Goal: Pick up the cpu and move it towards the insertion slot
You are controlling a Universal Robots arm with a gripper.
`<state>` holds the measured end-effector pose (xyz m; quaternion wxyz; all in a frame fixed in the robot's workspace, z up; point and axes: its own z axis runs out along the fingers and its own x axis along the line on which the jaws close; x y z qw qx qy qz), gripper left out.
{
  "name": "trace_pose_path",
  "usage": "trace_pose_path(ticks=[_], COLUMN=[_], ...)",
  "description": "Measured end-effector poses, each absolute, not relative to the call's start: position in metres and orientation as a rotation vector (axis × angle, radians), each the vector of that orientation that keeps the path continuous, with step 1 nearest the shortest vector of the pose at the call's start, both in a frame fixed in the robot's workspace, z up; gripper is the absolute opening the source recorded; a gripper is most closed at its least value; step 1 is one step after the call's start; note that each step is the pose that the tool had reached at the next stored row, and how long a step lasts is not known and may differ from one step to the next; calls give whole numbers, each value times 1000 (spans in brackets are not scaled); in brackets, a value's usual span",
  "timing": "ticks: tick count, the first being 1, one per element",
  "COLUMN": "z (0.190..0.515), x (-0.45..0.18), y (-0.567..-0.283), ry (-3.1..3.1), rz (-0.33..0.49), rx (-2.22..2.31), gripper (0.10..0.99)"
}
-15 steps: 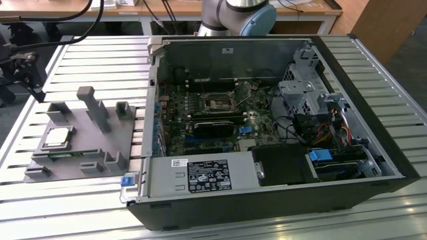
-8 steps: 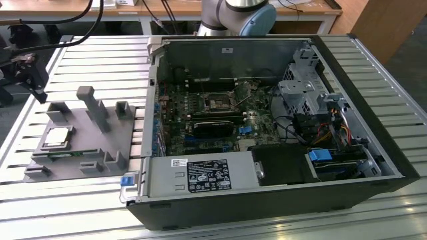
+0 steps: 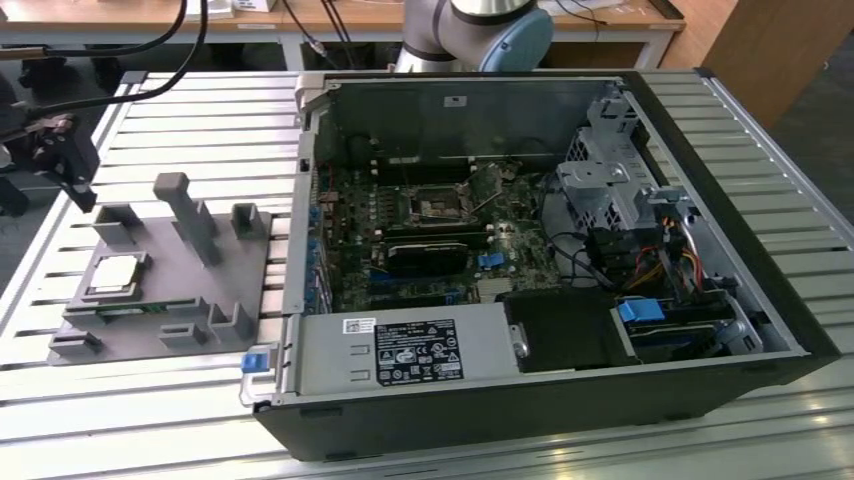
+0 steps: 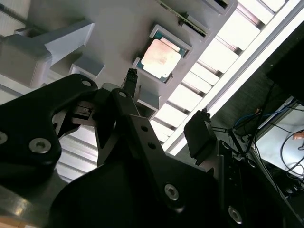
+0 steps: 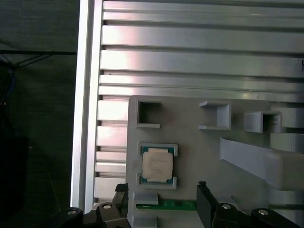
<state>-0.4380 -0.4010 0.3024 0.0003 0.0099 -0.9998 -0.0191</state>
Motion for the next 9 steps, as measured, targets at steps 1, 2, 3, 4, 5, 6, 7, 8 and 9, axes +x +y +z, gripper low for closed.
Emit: trace_pose_path(ticks=[1, 2, 3, 4, 5, 6, 7, 8, 9], z=[301, 300, 298, 297, 296, 295, 294, 293, 292], x=[-438, -438, -438, -438, -438, -438, -438, -438, -438], y=[-401, -401, -401, -401, -401, -401, -401, -401, -401], ry=[-3140, -3140, -3140, -3140, -3140, -3140, -3140, -3140, -3140], rz=[-60, -60, -60, -60, -60, -60, -60, -60, -60], rx=[31, 31, 31, 31, 31, 31, 31, 31, 31], gripper=[675, 675, 675, 675, 675, 675, 675, 675, 675])
